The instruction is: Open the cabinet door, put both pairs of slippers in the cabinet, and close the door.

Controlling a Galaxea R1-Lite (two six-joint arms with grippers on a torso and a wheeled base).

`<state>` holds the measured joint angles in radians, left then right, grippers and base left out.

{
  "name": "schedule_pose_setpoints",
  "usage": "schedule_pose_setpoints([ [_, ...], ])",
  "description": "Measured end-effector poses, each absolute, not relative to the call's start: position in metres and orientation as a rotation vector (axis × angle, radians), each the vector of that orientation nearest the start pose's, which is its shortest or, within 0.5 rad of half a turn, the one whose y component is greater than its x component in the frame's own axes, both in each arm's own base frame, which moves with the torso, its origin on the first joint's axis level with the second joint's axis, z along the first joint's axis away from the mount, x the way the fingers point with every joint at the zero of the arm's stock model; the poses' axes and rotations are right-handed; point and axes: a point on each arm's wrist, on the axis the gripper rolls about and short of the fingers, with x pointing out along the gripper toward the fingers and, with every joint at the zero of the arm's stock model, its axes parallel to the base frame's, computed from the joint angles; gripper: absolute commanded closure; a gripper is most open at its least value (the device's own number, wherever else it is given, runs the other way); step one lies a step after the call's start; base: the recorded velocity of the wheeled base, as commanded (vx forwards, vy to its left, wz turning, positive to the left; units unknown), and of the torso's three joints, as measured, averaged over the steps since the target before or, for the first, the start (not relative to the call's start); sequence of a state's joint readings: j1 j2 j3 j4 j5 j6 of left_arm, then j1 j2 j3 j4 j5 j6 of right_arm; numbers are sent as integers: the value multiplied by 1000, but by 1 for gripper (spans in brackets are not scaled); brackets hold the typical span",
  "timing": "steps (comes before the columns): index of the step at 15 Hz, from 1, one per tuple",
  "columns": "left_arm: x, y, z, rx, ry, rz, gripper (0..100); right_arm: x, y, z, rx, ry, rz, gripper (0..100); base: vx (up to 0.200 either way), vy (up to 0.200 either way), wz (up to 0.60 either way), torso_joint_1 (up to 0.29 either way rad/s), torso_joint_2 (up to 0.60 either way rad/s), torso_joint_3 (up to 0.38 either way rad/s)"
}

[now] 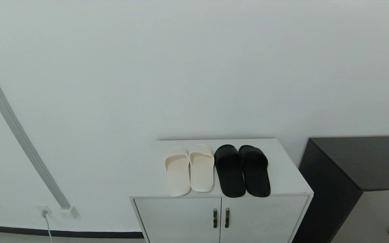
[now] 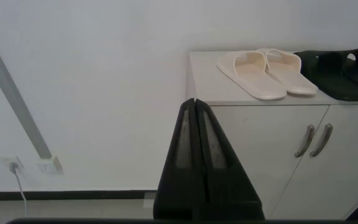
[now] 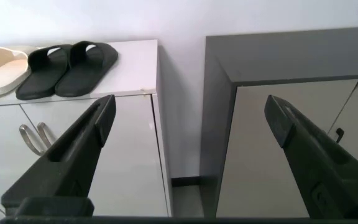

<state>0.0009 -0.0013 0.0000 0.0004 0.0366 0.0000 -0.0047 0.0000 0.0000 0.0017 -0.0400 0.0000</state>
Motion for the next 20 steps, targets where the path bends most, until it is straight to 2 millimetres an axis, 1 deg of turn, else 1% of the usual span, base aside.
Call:
schedule_pose_setpoints([
  [6, -23, 1, 75, 0, -1, 38, 100, -23, 0, 77, -6, 2, -23, 0, 0, 0, 0, 0, 0, 0],
  [7, -23, 1, 75, 0, -1, 37, 100, -25, 0, 85, 10, -20, -21, 0, 0, 0, 0, 0, 0, 0],
  [8, -23, 1, 75, 0, -1, 37, 100, -28, 0, 102, 46, -56, -14, 0, 0, 0, 0, 0, 0, 0],
  [9, -23, 1, 75, 0, -1, 37, 100, -28, 0, 115, 66, -62, 3, 0, 0, 0, 0, 0, 0, 0],
  [10, -23, 1, 75, 0, -1, 38, 100, -24, 1, 124, 70, -31, 31, 0, 0, 0, 0, 0, 0, 0],
  [11, -23, 1, 75, 0, -1, 38, 100, -17, 1, 130, 67, 15, 60, 0, 0, 0, 0, 0, 0, 0],
  [14, -23, 1, 75, 0, -1, 38, 100, 12, 4, 140, 66, 178, 167, 0, 0, 0, 0, 0, 0, 0],
  [17, -23, 1, 75, -4, -1, 37, 100, 51, 10, 153, 69, 295, 276, 0, 0, 0, 0, 0, 0, 0],
  [20, -23, 1, 75, -7, -1, 38, 100, 92, 26, 170, 126, 318, 378, 0, 0, 0, 0, 0, 0, 0],
])
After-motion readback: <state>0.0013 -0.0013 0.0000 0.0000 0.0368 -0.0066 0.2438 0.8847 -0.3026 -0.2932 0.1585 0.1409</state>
